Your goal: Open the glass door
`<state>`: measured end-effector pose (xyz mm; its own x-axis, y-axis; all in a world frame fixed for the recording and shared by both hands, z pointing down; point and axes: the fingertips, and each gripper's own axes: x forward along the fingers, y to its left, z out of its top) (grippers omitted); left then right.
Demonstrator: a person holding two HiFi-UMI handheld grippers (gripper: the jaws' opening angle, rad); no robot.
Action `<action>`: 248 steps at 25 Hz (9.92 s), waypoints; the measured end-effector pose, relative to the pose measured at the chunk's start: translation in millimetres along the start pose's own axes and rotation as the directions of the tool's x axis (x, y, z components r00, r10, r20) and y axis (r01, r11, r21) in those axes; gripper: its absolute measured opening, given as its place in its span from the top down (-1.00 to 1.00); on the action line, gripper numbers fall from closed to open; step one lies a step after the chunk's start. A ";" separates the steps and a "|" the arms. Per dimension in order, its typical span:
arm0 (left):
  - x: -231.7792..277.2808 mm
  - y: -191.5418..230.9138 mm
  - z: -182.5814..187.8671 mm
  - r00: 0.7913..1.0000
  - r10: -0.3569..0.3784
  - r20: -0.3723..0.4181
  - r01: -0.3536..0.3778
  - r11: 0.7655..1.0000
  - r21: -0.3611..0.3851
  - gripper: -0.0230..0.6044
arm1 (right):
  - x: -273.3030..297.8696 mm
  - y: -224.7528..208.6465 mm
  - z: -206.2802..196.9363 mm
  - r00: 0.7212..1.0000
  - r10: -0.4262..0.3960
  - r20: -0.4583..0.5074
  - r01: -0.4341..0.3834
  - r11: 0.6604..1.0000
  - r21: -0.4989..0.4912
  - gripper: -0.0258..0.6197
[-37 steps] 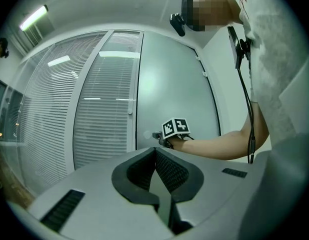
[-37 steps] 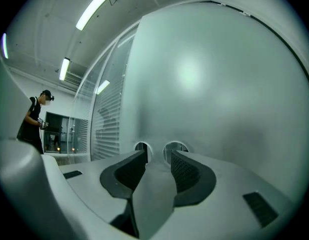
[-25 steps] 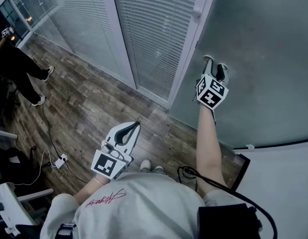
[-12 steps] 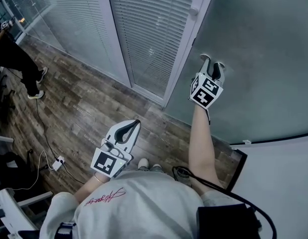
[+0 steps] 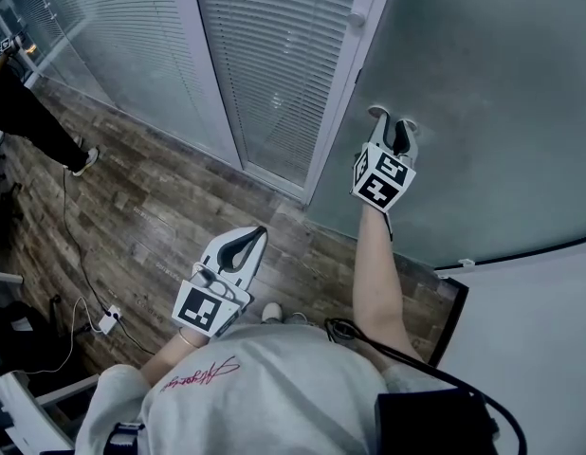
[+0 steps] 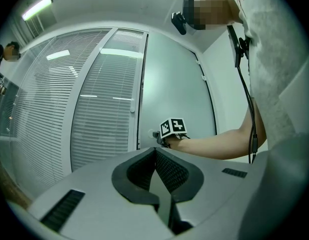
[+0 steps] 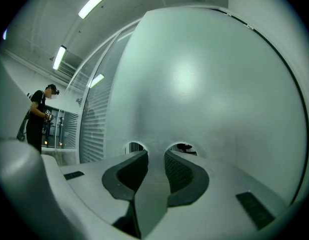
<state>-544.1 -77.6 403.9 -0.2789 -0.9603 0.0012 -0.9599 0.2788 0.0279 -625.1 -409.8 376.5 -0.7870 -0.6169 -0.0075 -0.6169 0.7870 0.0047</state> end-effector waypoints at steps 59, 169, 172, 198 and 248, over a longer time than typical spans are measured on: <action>-119.0 -185.0 13.7 0.995 0.040 0.086 -0.042 0.999 0.024 0.89 | -287.3 11.3 1.0 0.956 0.293 -0.013 -0.293 0.956 -0.003 0.57; -212.1 -763.1 17.4 0.226 -0.974 -0.030 0.972 0.224 0.071 0.89 | -782.9 -339.3 2.0 0.775 0.631 0.033 -0.632 0.775 0.025 0.57; -213.4 -766.7 25.2 0.225 -0.974 -0.008 0.973 0.224 0.062 0.89 | -788.2 -342.1 8.1 0.778 0.627 0.033 -0.628 0.778 0.019 0.57; -200.9 -871.0 31.0 0.089 -0.995 0.054 0.996 0.089 -0.002 0.89 | -836.4 -432.2 14.7 0.824 0.565 0.038 -0.566 0.822 0.057 0.62; -173.5 -942.2 33.2 0.042 -0.998 0.040 0.998 0.041 -0.037 0.89 | -879.2 -557.5 9.7 0.742 0.668 0.059 -0.669 0.732 0.131 0.60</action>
<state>407.8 -173.5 344.3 0.9454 -0.3186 -0.0680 -0.3166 -0.9478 0.0390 410.8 -306.1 370.7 -0.9958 0.0687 -0.0610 0.0758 0.9896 -0.1224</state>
